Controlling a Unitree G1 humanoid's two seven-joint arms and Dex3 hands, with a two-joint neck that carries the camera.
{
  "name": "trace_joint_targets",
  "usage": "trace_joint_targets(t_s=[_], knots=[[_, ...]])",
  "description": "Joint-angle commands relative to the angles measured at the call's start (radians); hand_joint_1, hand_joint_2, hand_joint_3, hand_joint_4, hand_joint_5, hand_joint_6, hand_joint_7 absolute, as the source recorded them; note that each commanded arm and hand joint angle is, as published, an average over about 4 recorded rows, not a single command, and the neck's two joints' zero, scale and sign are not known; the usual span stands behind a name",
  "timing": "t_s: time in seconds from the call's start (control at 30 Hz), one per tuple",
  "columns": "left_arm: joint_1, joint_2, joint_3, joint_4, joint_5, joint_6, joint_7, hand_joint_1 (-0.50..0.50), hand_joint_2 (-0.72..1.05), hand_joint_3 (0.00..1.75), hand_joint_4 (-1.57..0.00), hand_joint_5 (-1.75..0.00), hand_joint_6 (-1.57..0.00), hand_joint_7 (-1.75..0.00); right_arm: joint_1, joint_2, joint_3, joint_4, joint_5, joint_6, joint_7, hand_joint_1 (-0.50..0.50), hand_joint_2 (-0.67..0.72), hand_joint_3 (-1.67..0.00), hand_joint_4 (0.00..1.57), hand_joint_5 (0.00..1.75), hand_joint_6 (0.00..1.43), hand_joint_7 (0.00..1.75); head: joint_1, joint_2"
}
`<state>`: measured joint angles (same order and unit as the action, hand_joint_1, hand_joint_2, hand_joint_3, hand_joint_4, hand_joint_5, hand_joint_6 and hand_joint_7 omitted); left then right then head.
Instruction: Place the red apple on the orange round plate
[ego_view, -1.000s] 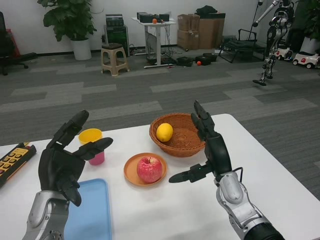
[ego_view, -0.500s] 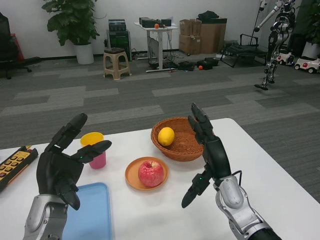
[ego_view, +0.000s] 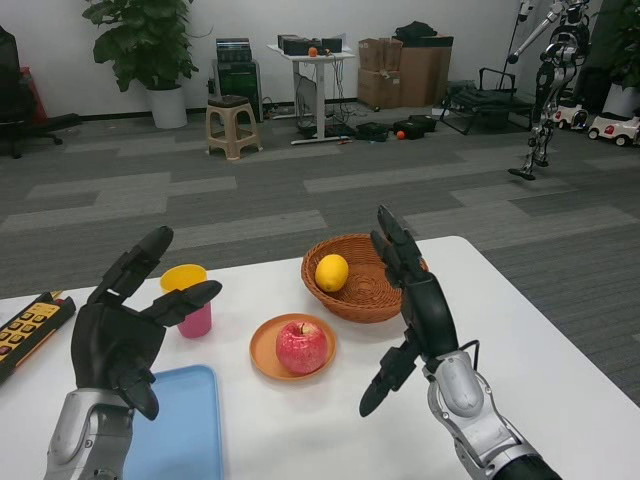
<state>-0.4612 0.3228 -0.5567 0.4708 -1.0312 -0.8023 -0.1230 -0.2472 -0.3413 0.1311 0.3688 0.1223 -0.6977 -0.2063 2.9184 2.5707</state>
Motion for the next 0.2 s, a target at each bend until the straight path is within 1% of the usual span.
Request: trace_joint_targets(t_s=[0.03, 0.13, 0.2], knots=[[-0.005, 0.019, 0.004, -0.001, 0.005, -0.008, 0.0, 0.5, -0.64, 0.09, -1.38, 0.0, -0.81, -0.07, -0.027, -0.008, 0.008, 0.011, 0.01, -0.017, -0.006, -0.39, 0.72, 0.0, 0.0, 0.0, 0.0, 0.0, 0.006, -0.001], [-0.008, 0.021, 0.005, -0.001, 0.004, -0.008, 0.0, 0.5, -0.64, 0.09, -1.38, 0.0, -0.81, -0.07, -0.036, -0.005, 0.017, 0.022, 0.01, -0.024, -0.009, -0.41, 0.72, 0.0, 0.0, 0.0, 0.0, 0.0, 0.004, -0.001], [-0.011, 0.021, 0.004, -0.001, 0.003, -0.009, 0.0, 0.5, -0.64, 0.09, -1.38, 0.0, -0.81, -0.07, -0.041, -0.004, 0.021, 0.027, 0.01, -0.028, -0.011, -0.4, 0.72, 0.0, 0.0, 0.0, 0.0, 0.0, 0.004, -0.001]])
